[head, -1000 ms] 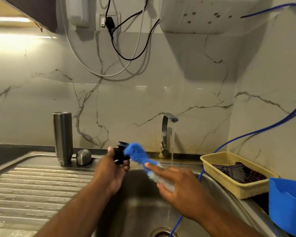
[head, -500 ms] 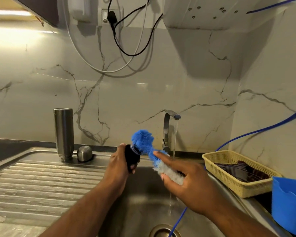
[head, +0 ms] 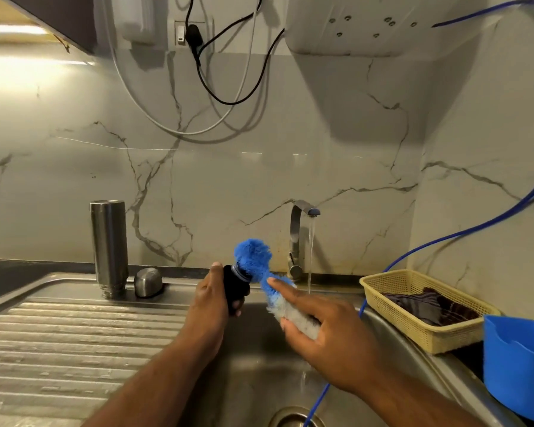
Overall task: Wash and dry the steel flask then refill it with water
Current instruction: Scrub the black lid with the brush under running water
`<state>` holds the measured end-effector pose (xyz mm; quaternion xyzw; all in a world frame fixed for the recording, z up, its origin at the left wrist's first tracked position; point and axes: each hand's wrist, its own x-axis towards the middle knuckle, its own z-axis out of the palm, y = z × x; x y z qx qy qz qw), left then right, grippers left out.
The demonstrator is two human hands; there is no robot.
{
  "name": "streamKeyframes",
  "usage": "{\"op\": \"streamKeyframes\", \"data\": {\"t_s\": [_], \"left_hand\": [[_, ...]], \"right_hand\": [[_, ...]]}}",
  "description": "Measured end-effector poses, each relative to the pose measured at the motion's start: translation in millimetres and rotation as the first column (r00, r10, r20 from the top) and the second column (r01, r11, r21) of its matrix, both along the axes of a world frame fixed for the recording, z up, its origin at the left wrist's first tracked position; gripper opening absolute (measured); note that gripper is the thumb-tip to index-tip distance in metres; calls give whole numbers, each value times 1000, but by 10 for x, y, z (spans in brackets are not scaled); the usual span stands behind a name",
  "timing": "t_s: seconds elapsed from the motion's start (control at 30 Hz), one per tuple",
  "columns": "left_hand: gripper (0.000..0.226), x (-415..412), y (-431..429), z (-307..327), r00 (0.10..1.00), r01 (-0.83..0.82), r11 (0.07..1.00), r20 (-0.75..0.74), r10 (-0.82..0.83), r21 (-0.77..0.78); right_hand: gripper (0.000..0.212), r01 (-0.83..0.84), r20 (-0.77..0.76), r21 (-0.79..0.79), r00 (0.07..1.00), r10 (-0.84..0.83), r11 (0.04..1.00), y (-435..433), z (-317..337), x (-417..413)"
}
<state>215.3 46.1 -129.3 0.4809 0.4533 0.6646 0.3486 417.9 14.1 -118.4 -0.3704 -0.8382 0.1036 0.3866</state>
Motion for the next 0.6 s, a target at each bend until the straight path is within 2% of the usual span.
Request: {"op": "streamKeyframes", "data": {"t_s": [0.07, 0.17, 0.27, 0.37, 0.47, 0.53, 0.6], "left_hand": [[47, -10, 17, -8, 1000, -23, 1000, -13, 23, 2], [54, 14, 34, -33, 1000, -1, 1000, -21, 1, -1], [59, 5, 34, -41, 1000, -10, 1000, 4, 10, -3], [56, 23, 35, -57, 995, -52, 999, -81, 53, 10], [36, -5, 51, -80, 977, -157, 986, -135, 163, 56], [44, 9, 34, -81, 980, -134, 990, -142, 140, 53], [51, 60, 4, -80, 969, -109, 992, -215, 119, 59]], "right_hand": [[63, 3, 28, -1, 1000, -3, 1000, 7, -4, -27], [63, 24, 2, -15, 1000, -24, 1000, 50, -24, -16], [64, 7, 75, 8, 997, -8, 1000, 35, -42, -44], [63, 48, 34, -4, 998, -48, 999, 114, -49, -9], [63, 45, 106, -32, 993, -41, 998, 72, -79, -66], [63, 46, 104, -10, 994, -45, 999, 100, -93, -92], [62, 92, 60, -2, 994, -92, 996, 158, -79, -63]]}}
